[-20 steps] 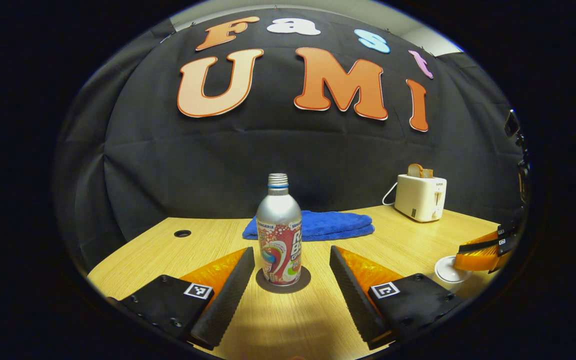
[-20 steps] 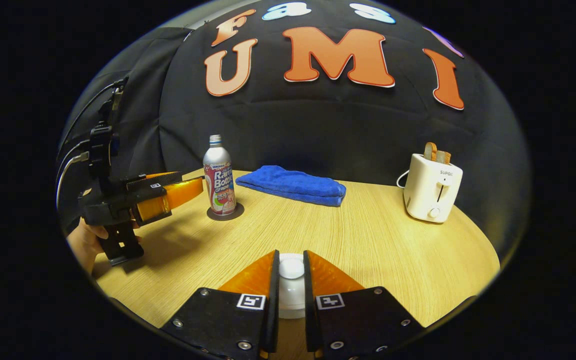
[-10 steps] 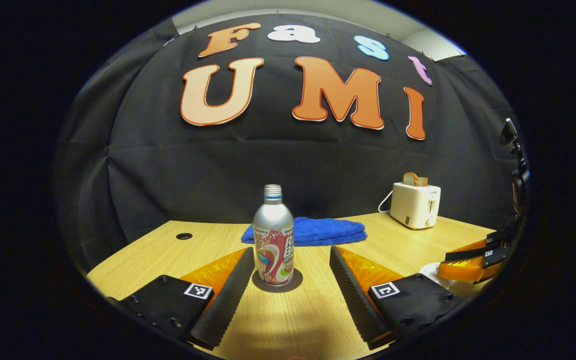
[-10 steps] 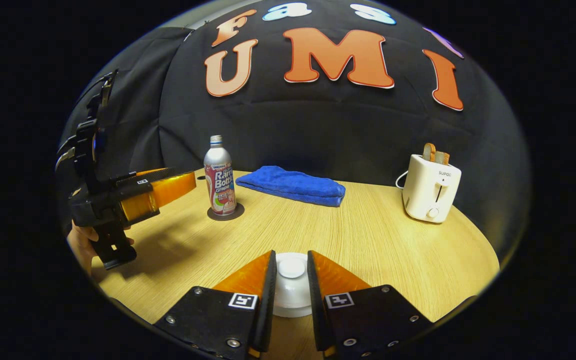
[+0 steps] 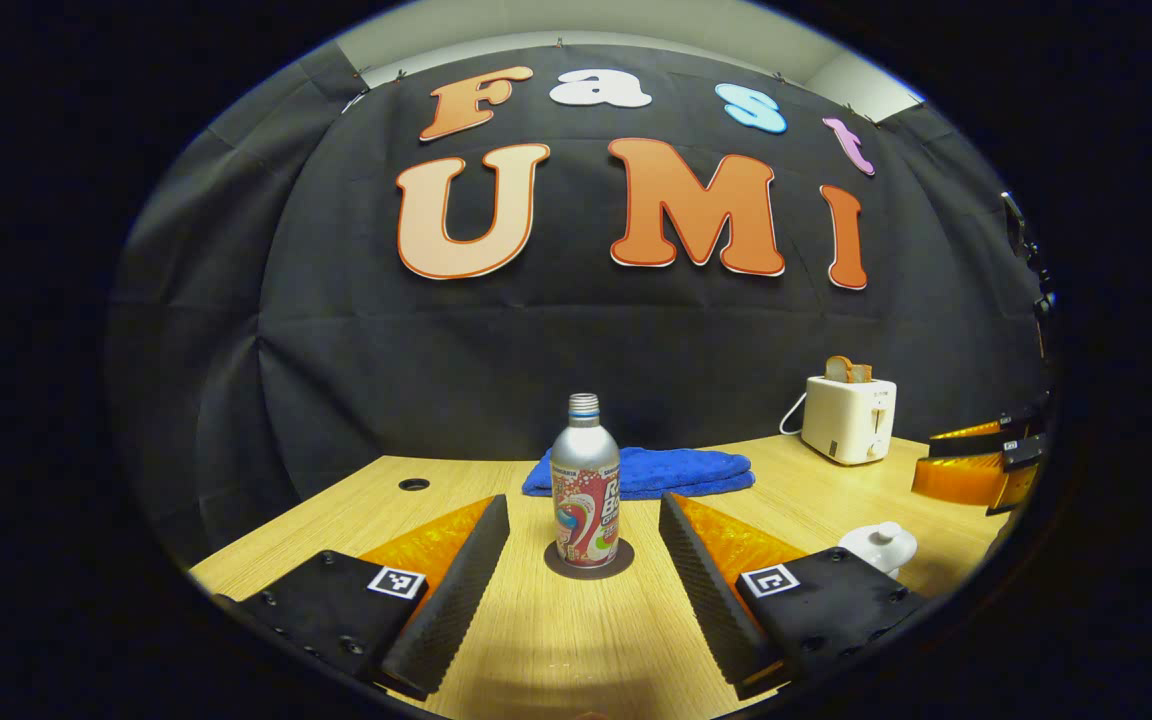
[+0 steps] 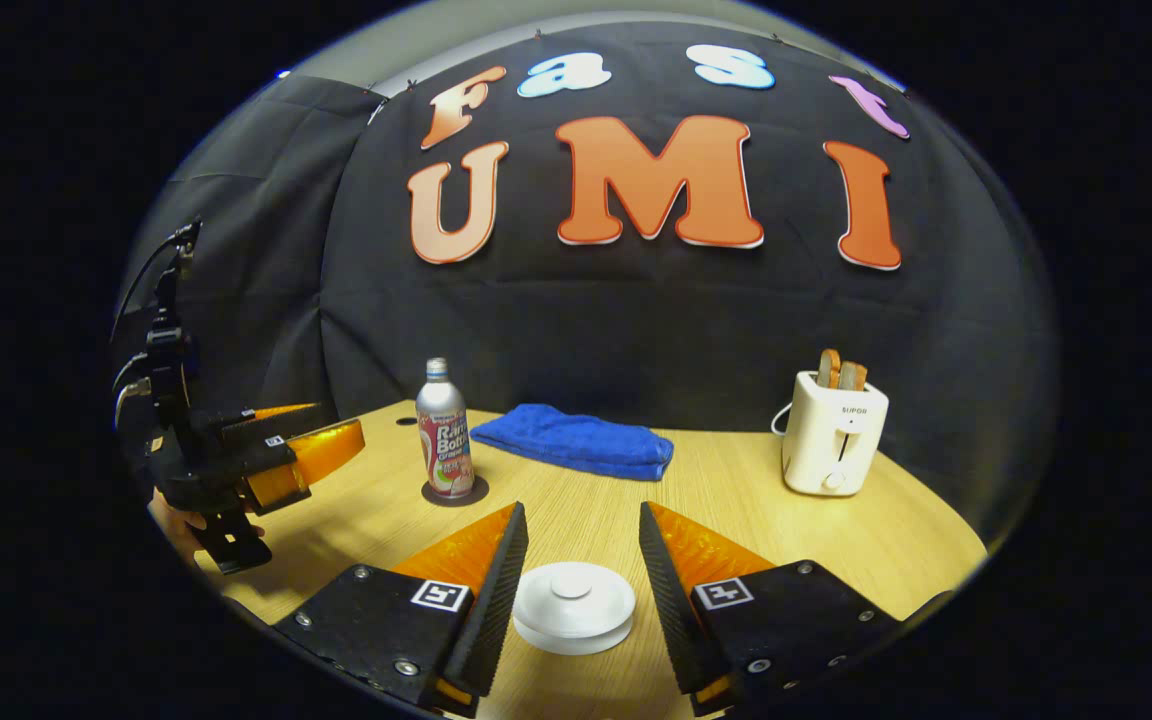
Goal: Open the teacup lid with one hand, grasp the water bottle and pour water into the teacup with the other hand; after pouring, place the water bottle on the coaster and then close the teacup lid.
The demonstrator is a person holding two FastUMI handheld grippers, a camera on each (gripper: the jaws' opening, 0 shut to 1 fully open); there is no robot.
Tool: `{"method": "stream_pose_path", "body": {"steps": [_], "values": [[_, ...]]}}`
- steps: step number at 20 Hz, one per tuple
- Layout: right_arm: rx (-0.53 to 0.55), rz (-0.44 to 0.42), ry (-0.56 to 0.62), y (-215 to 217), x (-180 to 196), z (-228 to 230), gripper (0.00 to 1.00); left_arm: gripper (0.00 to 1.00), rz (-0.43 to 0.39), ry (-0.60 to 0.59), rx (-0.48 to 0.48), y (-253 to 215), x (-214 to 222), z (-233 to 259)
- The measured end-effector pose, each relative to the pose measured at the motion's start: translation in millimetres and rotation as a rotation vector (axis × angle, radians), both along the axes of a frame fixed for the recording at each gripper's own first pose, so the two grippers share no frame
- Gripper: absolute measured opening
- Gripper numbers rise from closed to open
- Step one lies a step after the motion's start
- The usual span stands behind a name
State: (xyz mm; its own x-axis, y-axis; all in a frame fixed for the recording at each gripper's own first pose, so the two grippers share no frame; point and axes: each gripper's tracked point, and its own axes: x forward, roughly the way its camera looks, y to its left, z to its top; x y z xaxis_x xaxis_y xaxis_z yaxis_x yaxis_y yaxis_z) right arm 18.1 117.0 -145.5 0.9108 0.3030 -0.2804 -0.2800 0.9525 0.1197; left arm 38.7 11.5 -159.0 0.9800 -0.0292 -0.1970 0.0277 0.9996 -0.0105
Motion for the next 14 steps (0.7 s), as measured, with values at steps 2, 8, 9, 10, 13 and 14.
{"method": "stream_pose_path", "body": {"steps": [2,8,9,10,13,14], "values": [[0.012,-0.014,-0.04,-7.8,-0.5,14.1,0.72,0.99,0.017,-0.023,0.008,0.9,-7.6,10.8],[0.023,-0.029,-0.111,-27.6,-6.2,44.3,0.77,0.98,0.034,-0.089,0.01,-0.2,-22.2,37.4],[0.022,-0.04,-0.123,-31.5,-6.5,48.7,0.78,0.99,0.038,-0.082,0.008,1.1,-23.6,34.2],[0.021,-0.047,-0.141,-33.7,-6.7,53.8,0.8,1.0,0.045,-0.073,0.003,2.9,-24.3,31.6],[0.021,-0.053,-0.177,-34.8,-9.4,63.6,0.8,0.99,0.055,-0.068,0.005,4.7,-26.2,30.6],[0.022,-0.051,-0.181,-34.8,-9.9,65.3,0.83,1.0,0.055,-0.073,0.009,5.1,-25.9,31.0]]}}
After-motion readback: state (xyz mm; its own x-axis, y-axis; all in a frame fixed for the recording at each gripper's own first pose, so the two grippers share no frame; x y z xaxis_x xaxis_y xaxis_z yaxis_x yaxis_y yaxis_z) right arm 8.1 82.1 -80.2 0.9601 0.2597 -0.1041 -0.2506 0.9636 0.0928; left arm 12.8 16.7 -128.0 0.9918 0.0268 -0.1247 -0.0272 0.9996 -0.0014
